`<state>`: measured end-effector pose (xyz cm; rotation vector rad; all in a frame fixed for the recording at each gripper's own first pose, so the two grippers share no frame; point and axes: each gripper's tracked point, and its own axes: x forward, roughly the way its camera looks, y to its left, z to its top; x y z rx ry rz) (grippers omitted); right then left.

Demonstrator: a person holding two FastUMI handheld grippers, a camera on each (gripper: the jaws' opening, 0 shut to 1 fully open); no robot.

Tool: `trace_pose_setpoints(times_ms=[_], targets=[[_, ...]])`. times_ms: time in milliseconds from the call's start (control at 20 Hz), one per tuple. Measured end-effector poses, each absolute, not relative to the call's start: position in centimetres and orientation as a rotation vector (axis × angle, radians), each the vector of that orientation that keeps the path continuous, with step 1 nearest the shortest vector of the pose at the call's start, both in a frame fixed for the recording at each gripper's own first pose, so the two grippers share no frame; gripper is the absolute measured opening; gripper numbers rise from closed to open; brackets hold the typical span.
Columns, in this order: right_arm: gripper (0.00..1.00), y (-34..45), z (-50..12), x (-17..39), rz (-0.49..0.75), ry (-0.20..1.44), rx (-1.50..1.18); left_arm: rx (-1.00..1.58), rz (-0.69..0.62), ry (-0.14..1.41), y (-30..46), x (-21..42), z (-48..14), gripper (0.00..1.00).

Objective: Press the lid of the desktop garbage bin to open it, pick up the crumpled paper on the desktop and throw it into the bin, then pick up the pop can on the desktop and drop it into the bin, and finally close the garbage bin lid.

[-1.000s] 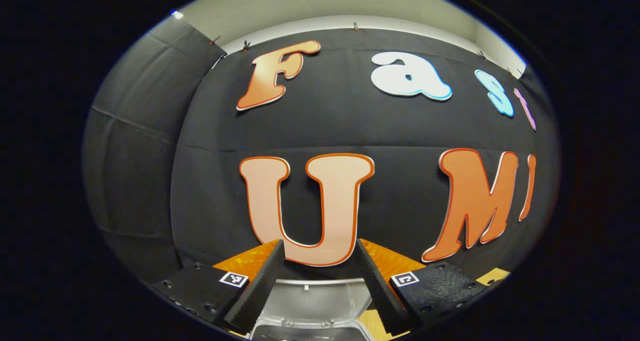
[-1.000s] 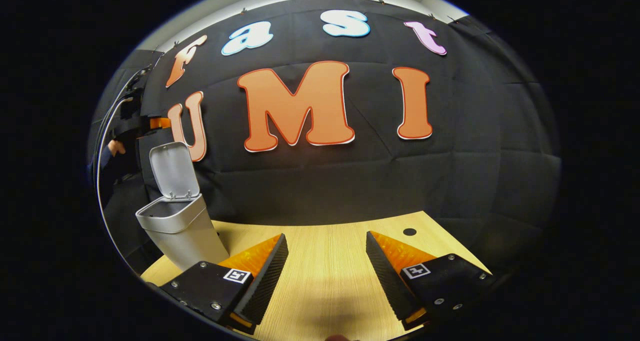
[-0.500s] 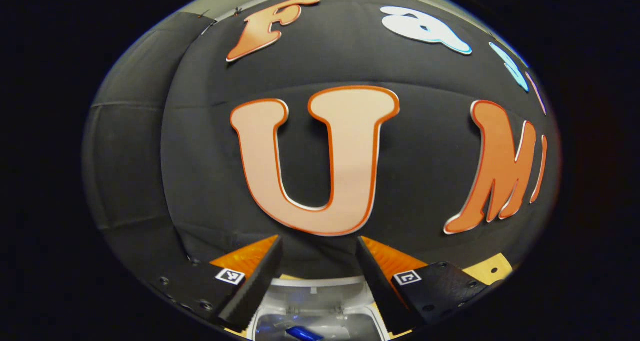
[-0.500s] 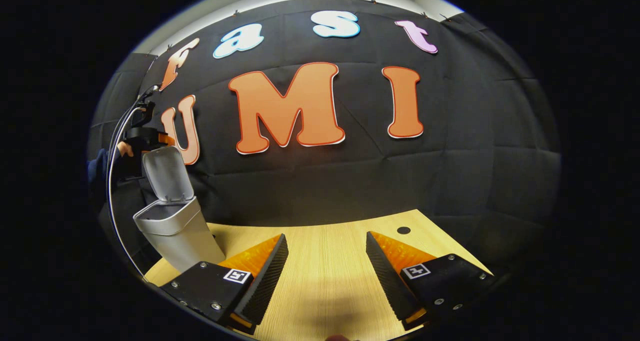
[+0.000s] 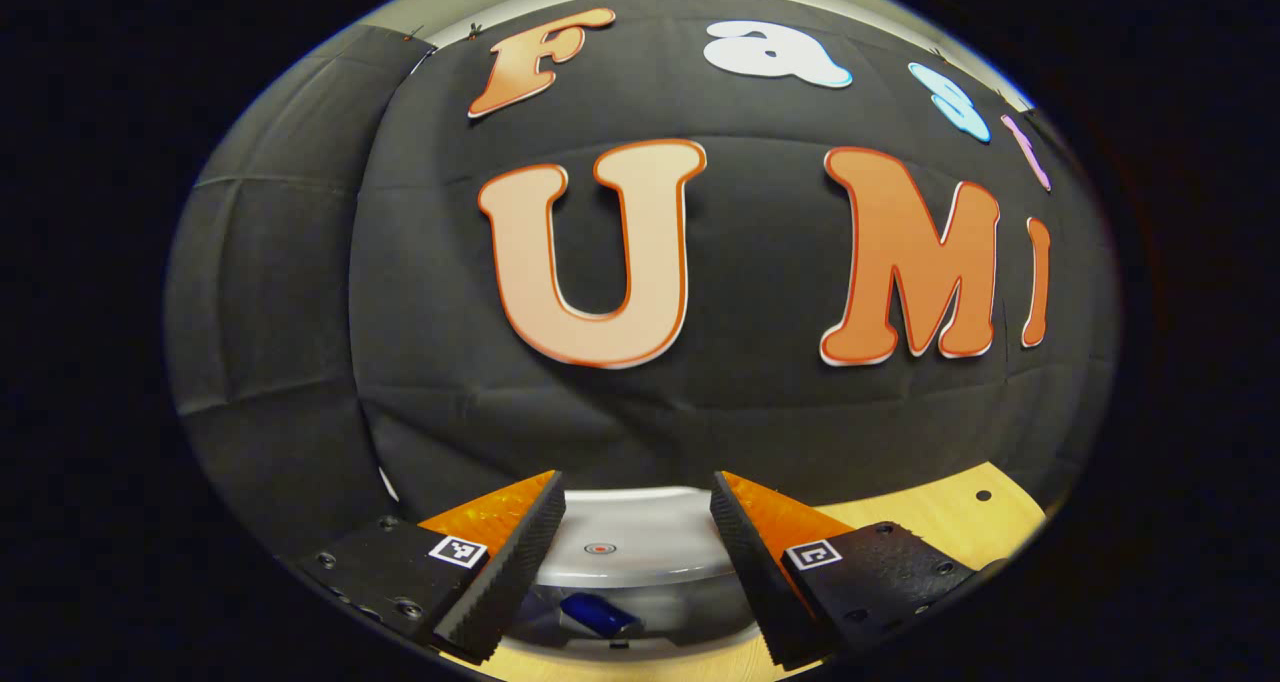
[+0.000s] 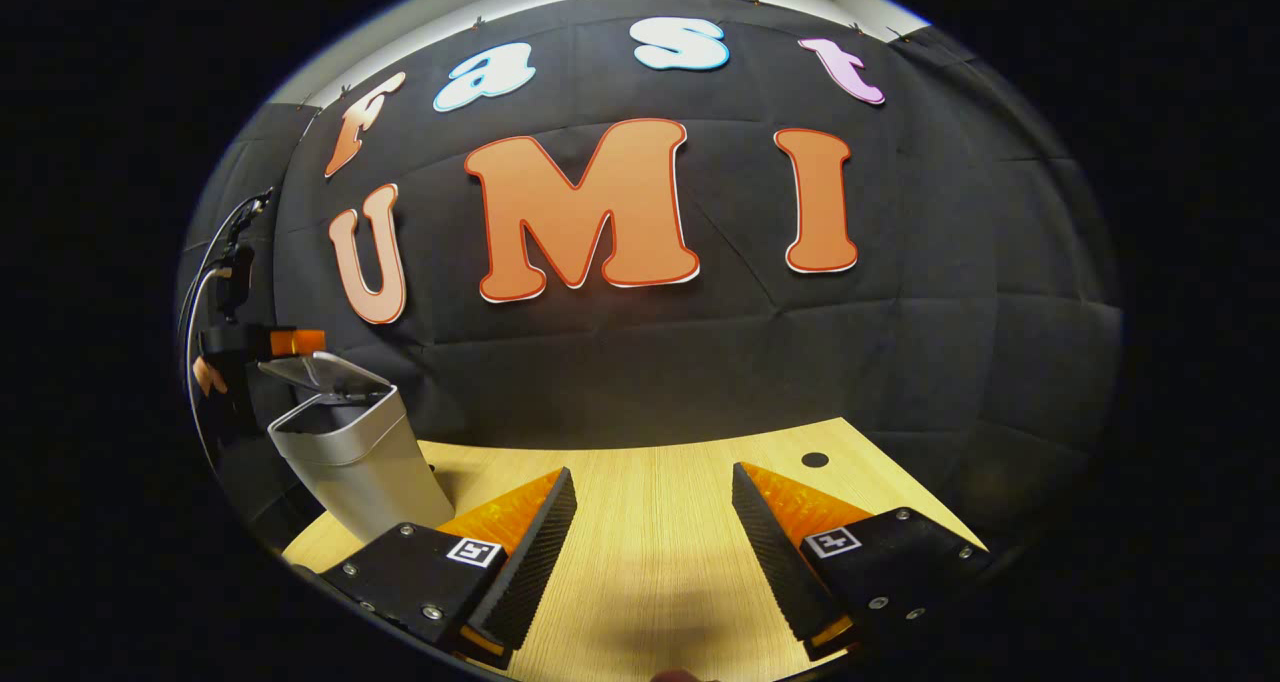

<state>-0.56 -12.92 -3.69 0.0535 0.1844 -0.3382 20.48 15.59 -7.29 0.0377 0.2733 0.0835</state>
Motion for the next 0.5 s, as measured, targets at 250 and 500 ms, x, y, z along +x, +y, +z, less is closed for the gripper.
trace_pose_setpoints(times_ms=[250, 500], targets=[[0.94, -13.0, -3.2, -0.4, -0.334, 0.177, 0.037, -0.016, 0.121, 0.515, 16.1, 16.2, -14.5, 0.90], [0.94, -12.9, -3.8, -0.3, -0.332, 0.192, 0.015, 0.021, 0.105, 0.489, 15.3, 16.3, -14.8, 0.90]])
